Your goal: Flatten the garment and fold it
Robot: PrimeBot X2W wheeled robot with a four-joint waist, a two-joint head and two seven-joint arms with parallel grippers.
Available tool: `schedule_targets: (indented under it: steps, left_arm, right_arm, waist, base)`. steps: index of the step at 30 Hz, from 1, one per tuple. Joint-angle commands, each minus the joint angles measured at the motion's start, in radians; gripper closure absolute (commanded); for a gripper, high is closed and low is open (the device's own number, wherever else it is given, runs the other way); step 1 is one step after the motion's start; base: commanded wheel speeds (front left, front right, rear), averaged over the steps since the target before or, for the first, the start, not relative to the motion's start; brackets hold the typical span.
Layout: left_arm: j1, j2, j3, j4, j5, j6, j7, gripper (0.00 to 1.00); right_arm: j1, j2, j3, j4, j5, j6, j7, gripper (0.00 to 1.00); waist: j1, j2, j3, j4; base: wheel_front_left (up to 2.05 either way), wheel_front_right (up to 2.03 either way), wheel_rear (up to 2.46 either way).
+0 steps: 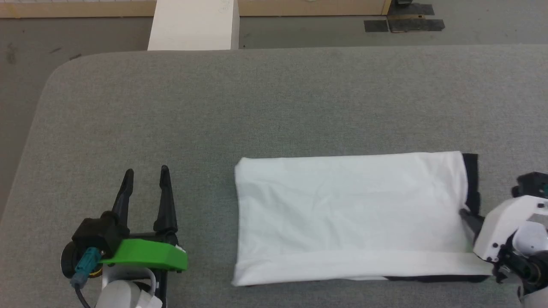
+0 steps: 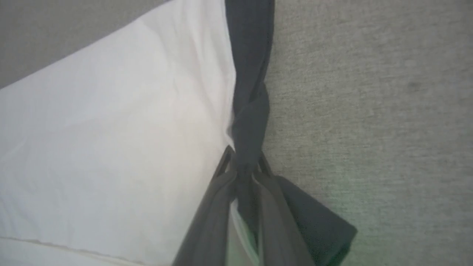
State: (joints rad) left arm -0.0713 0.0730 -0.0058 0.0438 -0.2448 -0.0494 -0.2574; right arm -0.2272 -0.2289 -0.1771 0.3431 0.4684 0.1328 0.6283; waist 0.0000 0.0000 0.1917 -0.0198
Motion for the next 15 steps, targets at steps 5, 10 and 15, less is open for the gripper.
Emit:
schedule_targets:
  steps: [5,10,15]
  left_arm:
    - [0.01,-0.009,0.007,0.013,0.023,-0.012,-0.004,0.0]
    - [0.017,-0.014,0.005,0.02,0.027,-0.019,-0.004,0.0]
    - [0.026,-0.017,-0.001,0.028,0.03,-0.023,-0.004,0.0]
  right_arm:
    - [0.026,-0.034,-0.102,0.005,-0.123,-0.002,-0.071,1.0]
    - [0.047,-0.044,-0.164,-0.025,-0.24,-0.002,-0.092,1.0]
    - [0.09,-0.027,-0.196,-0.124,-0.307,-0.002,-0.051,1.0]
  waist:
    - [0.0,0.0,-0.017,-0.005]
    - [0.0,0.0,-0.029,-0.006]
    - [0.0,0.0,-0.044,-0.004]
  base:
    - [0.0,0.0,0.0]
    - [0.0,0.0,0.0]
    - [0.0,0.0,0.0]
